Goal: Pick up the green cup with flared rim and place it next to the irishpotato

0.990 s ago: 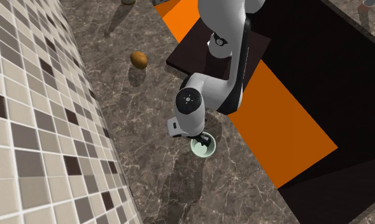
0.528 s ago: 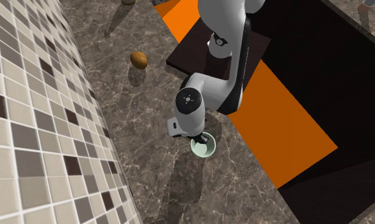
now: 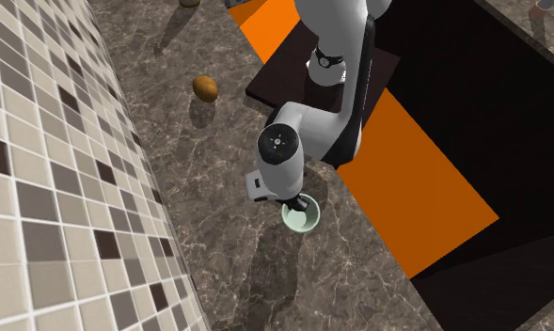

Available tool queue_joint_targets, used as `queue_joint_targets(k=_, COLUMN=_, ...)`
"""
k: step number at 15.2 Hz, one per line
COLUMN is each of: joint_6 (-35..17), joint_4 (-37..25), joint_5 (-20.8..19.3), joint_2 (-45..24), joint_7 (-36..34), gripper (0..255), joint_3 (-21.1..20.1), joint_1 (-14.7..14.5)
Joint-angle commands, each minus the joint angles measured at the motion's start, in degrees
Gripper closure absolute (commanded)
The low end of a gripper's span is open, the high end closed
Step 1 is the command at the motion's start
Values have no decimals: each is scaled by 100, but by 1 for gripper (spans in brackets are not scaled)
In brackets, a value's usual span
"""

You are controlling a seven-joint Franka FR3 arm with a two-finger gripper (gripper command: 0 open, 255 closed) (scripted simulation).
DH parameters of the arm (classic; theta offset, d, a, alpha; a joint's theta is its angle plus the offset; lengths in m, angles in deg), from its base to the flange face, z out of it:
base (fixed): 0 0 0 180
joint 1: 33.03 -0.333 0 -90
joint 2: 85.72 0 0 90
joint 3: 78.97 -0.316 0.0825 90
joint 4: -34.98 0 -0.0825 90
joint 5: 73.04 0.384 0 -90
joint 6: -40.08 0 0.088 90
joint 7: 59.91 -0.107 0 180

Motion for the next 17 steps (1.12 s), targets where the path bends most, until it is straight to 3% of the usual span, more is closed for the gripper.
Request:
queue_joint_targets(k=1, joint_6=129, joint_4=-9, joint_5=11, joint_2=123, joint_7=-11, gripper=255, joint_3=-9, joint_1=4)
queue_joint_targets(k=17, joint_6=1183, joint_4=-326, joint_5=68, joint_2=868, joint_7=-64, gripper=255, joint_3=-38, joint_1=50)
